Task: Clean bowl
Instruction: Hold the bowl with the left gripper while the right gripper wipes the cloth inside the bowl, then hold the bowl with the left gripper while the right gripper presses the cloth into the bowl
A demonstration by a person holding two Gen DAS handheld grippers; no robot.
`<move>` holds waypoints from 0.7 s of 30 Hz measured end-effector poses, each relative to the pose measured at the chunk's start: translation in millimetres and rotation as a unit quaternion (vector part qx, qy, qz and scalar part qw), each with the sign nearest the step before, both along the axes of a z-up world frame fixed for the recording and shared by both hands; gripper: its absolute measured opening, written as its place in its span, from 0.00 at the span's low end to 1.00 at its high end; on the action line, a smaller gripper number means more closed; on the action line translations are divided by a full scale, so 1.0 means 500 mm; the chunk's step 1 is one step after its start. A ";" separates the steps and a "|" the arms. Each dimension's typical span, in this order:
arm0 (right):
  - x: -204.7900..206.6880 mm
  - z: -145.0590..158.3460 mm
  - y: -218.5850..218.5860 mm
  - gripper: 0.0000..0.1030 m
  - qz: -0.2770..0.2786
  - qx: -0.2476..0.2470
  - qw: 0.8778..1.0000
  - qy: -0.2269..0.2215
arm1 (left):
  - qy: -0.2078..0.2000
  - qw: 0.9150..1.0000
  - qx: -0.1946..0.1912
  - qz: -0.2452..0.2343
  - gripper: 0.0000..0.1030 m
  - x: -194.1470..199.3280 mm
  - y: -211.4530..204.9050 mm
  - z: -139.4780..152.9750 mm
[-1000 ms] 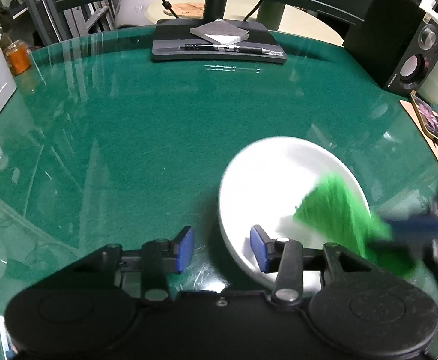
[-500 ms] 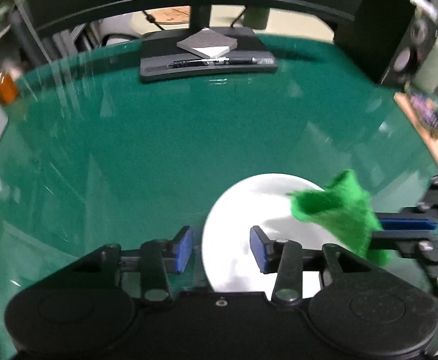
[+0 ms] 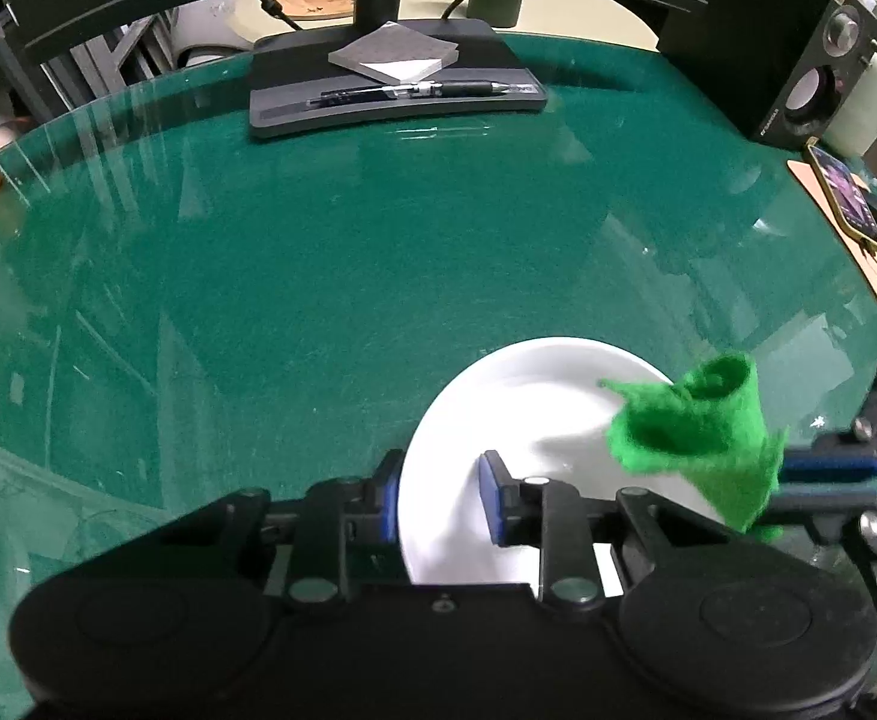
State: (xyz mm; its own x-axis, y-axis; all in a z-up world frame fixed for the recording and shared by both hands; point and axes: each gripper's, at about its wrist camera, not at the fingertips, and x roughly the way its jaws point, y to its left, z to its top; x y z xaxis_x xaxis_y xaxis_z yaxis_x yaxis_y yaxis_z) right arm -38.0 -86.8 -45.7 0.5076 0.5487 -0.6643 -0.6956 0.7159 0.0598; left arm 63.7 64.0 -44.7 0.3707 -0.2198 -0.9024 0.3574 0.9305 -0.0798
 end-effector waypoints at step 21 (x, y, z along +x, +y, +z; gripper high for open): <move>-0.001 0.006 0.028 0.06 -0.004 0.012 1.000 0.002 | -0.010 1.000 0.002 0.020 0.23 -0.004 0.005 -0.002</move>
State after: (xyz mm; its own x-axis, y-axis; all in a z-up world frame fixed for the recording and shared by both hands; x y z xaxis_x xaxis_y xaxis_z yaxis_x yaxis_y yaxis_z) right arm -38.6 -73.0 -42.9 0.5101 0.5596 -0.6532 -0.6893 0.7202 0.0788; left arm 61.8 66.4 -45.8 0.3961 -0.2009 -0.8960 0.3220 0.9442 -0.0694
